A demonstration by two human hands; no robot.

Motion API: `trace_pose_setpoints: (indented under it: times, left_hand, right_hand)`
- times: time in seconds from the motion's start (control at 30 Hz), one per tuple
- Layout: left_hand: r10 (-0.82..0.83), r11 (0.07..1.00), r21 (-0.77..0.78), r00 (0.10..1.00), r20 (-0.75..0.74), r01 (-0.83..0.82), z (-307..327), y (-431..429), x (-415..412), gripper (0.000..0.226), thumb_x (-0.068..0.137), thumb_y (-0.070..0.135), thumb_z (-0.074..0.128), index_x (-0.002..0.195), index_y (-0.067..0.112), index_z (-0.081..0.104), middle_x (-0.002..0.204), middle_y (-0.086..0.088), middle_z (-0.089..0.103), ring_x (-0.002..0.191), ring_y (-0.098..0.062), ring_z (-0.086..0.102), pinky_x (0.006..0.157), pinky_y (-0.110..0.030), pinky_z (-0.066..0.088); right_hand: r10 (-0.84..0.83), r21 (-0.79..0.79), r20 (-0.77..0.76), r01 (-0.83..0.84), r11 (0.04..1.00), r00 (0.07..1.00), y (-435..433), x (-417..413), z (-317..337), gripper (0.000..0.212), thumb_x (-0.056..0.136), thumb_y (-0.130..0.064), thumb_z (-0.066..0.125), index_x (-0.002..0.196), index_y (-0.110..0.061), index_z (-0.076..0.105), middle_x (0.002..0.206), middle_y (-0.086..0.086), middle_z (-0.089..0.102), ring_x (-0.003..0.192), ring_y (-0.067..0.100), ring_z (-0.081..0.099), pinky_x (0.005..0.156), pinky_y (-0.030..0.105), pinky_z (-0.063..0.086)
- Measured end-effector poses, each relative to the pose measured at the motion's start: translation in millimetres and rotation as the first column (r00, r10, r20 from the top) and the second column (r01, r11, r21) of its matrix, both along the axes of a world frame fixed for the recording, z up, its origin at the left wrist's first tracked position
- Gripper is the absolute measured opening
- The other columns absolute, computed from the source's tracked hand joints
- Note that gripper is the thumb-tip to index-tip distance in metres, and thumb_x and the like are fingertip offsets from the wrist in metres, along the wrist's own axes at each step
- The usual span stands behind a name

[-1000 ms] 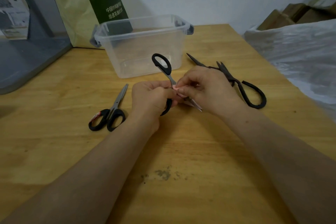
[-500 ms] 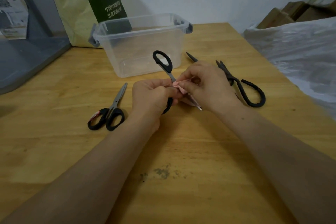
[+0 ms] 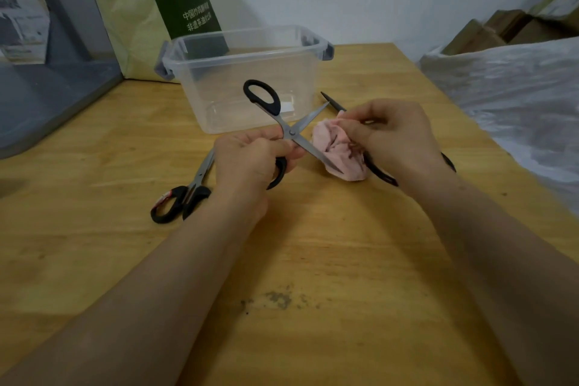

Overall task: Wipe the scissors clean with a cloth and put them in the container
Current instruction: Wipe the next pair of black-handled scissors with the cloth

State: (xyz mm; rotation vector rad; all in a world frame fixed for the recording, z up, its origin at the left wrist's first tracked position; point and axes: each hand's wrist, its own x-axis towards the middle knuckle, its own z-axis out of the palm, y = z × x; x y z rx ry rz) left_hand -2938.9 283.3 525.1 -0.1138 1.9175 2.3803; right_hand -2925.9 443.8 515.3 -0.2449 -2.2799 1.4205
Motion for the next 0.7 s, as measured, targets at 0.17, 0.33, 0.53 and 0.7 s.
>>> trace_pose_setpoints:
  times: [0.17, 0.33, 0.53, 0.7]
  left_hand:
    - [-0.006, 1.0, 0.023, 1.0, -0.006, 0.006, -0.3, 0.3, -0.1, 0.018, 0.075, -0.015, 0.064, 0.08, 0.002, 0.067, 0.071, -0.015, 0.072, 0.061, -0.022, 0.069, 0.049, -0.022, 0.053]
    - [0.042, 0.997, 0.067, 0.999, 0.029, -0.044, -1.1, 1.0, -2.6, 0.018, 0.074, -0.013, 0.067, 0.077, 0.005, 0.066, 0.075, -0.013, 0.07, 0.069, -0.023, 0.069, 0.052, -0.021, 0.054]
    - [0.077, 0.981, 0.17, 0.993, 0.088, -0.091, 5.8, -11.1, -8.8, 0.013, 0.077, -0.012, 0.064, 0.087, -0.004, 0.066, 0.074, -0.018, 0.072, 0.07, -0.023, 0.072, 0.052, -0.018, 0.052]
    - [0.197, 0.97, 0.137, 0.98, 0.031, -0.199, 8.6, -22.4, -18.3, 0.016, 0.076, -0.011, 0.066, 0.091, -0.004, 0.065, 0.083, -0.019, 0.07, 0.075, -0.025, 0.073, 0.056, -0.019, 0.053]
  right_hand:
    - [0.363, -0.48, 0.098, -0.275, 0.833, 0.927, -9.5, 11.7, 4.7, 0.008, 0.079, -0.005, 0.069, 0.087, -0.006, 0.069, 0.084, 0.008, 0.071, 0.075, 0.017, 0.068, 0.07, 0.03, 0.059]
    - [0.322, -0.357, 0.104, -0.267, 0.895, 0.941, -19.5, 8.6, 3.7, 0.028, 0.055, -0.015, 0.076, 0.081, -0.007, 0.071, 0.076, 0.011, 0.073, 0.061, 0.017, 0.066, 0.057, 0.025, 0.057]
    - [0.286, -0.261, 0.161, -0.238, 0.935, 0.945, -8.0, 9.7, 8.0, 0.015, 0.072, 0.004, 0.074, 0.072, -0.011, 0.072, 0.074, 0.01, 0.073, 0.054, 0.014, 0.062, 0.051, 0.02, 0.054]
    - [0.042, -0.246, 0.142, -0.006, 0.969, 0.989, 7.1, 7.6, 5.6, 0.016, 0.077, 0.002, 0.072, 0.073, -0.013, 0.069, 0.077, 0.009, 0.071, 0.063, 0.014, 0.064, 0.061, 0.027, 0.057]
